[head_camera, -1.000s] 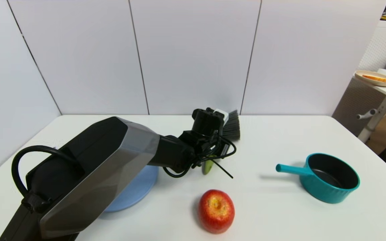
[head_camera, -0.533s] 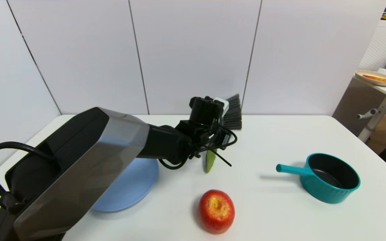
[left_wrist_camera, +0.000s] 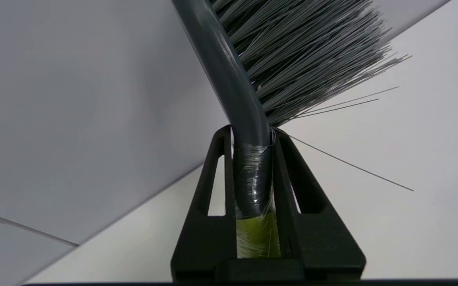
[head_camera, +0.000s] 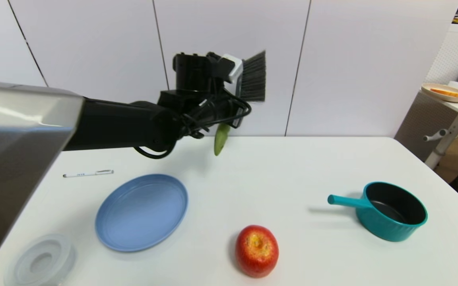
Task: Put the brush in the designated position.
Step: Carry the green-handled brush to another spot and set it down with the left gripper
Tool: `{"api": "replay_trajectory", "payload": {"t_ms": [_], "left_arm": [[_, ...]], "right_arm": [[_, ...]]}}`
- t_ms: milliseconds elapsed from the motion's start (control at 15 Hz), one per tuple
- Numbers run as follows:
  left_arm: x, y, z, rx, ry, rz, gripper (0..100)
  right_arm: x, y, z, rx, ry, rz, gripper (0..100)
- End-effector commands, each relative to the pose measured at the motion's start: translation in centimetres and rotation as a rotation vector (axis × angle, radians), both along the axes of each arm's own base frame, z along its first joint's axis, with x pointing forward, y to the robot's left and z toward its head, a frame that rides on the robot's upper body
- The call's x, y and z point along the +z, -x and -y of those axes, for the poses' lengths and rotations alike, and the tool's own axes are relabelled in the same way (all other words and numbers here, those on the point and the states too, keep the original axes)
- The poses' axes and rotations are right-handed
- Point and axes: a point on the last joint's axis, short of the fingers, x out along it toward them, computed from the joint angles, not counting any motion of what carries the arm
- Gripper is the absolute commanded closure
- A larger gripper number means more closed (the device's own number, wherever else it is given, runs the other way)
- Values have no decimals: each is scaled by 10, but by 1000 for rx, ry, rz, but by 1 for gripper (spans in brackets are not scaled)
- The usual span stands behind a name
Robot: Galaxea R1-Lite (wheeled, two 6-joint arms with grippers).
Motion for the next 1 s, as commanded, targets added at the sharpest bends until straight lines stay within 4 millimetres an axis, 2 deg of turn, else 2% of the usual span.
{"api": "replay_trajectory", "payload": {"t_ms": [67, 200, 333, 467, 800, 1000], "left_arm": [[51, -1, -69, -169, -76, 152, 100], [53, -9, -102, -280, -151, 186, 100], [45, -20, -135, -379, -204, 181, 100], [31, -33, -171, -405, -300, 205, 100], [-6, -52, -221, -474, -384, 138, 100], [-41, -64, -246, -521, -398, 74, 100]], "right_arm": [[0, 0, 0, 1, 0, -3, 0], [0, 0, 0, 0, 0, -3, 0], [0, 0, 0, 1, 0, -3, 0], [0, 0, 0, 1, 0, -3, 0], [0, 0, 0, 1, 0, -3, 0], [0, 0, 0, 1, 0, -3, 0]]}}
